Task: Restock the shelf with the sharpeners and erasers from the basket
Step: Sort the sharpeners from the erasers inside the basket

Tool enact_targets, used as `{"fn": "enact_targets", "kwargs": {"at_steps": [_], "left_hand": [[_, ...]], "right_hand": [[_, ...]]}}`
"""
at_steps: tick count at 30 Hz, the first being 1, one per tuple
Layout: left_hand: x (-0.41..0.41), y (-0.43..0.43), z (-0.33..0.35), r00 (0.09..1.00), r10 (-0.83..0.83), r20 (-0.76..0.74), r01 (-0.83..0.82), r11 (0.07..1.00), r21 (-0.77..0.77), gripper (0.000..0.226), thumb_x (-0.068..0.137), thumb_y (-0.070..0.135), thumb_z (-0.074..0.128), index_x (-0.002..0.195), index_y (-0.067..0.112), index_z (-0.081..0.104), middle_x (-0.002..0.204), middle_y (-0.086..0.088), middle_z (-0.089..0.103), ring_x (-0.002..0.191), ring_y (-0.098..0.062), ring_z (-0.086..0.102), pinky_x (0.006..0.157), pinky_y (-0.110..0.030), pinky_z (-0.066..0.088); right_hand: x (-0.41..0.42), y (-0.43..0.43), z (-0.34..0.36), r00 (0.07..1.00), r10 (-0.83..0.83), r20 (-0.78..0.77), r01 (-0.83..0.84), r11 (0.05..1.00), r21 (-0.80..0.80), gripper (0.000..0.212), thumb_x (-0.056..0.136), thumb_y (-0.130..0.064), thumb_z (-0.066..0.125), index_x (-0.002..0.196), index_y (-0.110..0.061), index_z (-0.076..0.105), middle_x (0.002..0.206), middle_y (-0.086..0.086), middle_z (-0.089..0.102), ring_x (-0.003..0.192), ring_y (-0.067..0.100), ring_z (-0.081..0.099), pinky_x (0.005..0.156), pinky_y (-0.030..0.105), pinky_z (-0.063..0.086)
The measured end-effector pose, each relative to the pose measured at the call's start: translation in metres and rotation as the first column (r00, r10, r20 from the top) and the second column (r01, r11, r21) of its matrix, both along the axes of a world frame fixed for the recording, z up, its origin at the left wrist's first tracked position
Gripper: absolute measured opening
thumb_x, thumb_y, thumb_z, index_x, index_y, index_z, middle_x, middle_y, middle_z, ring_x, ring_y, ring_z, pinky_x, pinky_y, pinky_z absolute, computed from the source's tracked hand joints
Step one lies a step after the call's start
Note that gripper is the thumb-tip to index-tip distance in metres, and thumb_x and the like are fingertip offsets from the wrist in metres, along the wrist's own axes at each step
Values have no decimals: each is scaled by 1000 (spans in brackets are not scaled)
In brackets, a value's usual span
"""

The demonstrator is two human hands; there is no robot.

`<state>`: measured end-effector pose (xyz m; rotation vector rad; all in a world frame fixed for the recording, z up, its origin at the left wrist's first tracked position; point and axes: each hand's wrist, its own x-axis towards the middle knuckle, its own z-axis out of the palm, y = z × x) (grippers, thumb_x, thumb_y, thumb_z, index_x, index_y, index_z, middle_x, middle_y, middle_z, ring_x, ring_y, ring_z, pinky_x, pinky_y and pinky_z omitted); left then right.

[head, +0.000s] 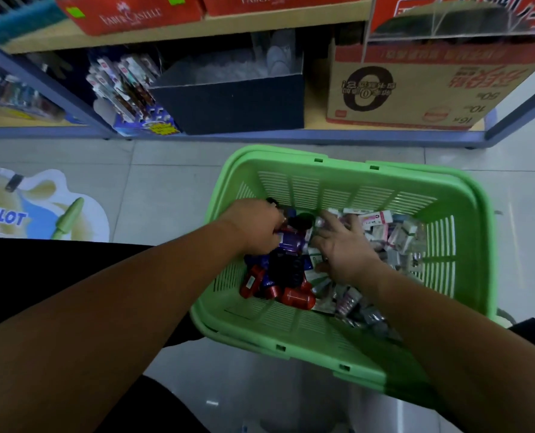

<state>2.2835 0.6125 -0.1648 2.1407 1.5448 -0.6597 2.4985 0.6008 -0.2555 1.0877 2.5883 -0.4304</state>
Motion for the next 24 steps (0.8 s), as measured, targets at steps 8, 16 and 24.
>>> {"fn": "enact_targets", "kwargs": {"at_steps": [8, 16, 24], "left_hand": [[24, -19, -9, 968, -115, -221, 131, 990, 58, 38, 86, 23, 76, 122, 17, 66, 127, -8, 53, 121, -27, 49, 97, -40, 47], [80, -6, -53, 783, 450, 429, -405, 893, -197, 16, 93, 13, 66, 108, 13, 72, 108, -10, 71, 96, -27, 65, 81, -34, 54], [118, -26, -95, 871, 441, 217, -442, 896, -47, 86, 85, 34, 78, 156, 15, 33, 156, -11, 38, 135, -35, 46, 105, -46, 49]], "right_hand": [[10, 7, 27, 992, -68, -104, 66, 998, -23, 45, 95, -27, 70, 138, -23, 59, 131, 3, 63, 120, 27, 59, 105, 39, 40], [46, 21, 86, 948, -319, -2, 318, 946, -66, 41, 98, -35, 66, 133, -16, 53, 121, 12, 61, 114, 34, 62, 86, 39, 51], [72, 11, 90, 895, -445, 24, 445, 896, 3, 41, 95, -26, 70, 130, -15, 52, 124, 11, 56, 118, 35, 58, 82, 41, 50]]}}
